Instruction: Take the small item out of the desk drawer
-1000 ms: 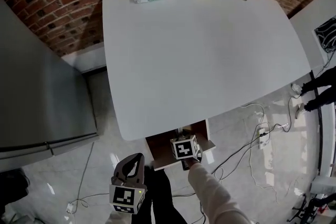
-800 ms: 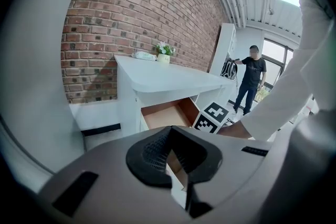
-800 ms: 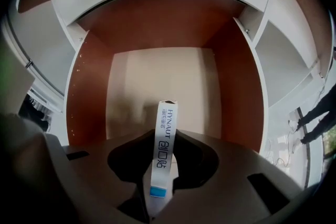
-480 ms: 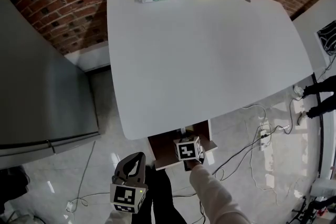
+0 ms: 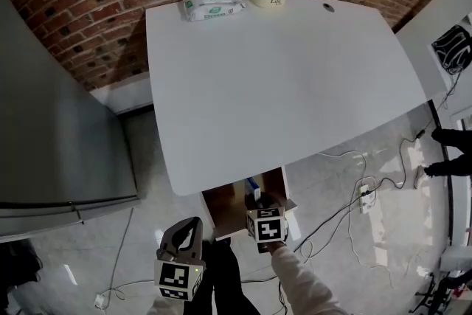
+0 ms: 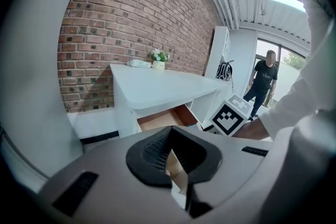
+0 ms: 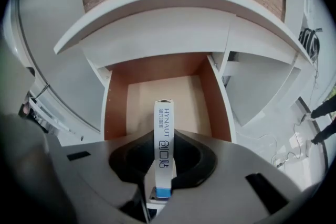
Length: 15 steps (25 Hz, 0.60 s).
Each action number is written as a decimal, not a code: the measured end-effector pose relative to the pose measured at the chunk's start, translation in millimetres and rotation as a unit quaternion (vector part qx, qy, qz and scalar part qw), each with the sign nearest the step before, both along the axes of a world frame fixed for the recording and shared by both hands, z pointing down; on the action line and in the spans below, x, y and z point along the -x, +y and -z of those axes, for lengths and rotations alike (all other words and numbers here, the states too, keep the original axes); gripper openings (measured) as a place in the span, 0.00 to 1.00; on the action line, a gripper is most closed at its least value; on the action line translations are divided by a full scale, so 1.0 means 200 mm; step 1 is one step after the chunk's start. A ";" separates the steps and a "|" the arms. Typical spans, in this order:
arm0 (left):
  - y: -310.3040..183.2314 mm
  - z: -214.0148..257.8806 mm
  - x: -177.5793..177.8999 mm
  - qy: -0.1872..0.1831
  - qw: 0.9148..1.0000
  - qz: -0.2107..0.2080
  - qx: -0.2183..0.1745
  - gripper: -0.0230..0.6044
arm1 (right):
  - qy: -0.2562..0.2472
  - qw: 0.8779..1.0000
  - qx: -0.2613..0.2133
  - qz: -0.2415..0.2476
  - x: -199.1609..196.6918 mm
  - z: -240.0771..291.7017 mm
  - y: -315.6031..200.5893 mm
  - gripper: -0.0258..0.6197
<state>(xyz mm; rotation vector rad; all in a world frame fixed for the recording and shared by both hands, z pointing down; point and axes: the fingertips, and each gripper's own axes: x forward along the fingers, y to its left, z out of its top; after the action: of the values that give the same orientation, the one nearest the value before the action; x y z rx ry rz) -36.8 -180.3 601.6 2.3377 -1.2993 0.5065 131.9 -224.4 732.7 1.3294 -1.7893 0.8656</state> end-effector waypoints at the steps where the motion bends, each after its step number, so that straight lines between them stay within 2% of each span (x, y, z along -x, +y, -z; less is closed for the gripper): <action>1: 0.00 0.01 -0.01 0.001 1.000 -0.002 -0.002 0.06 | -0.004 1.000 -0.006 -0.006 -0.01 0.04 0.02 0.19; 7: 0.00 0.13 -0.04 0.004 1.000 -0.015 -0.026 0.06 | -0.037 0.997 -0.053 -0.034 -0.01 0.27 0.08 0.19; 15: 0.04 0.29 -0.09 0.005 0.998 -0.038 -0.050 0.06 | -0.065 0.990 -0.116 -0.047 0.00 0.63 0.20 0.19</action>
<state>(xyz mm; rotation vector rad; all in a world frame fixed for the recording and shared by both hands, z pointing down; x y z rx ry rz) -18.8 -172.6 544.2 2.4752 -1.2623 0.4622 132.5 -184.0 606.8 1.5465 -1.9907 0.8291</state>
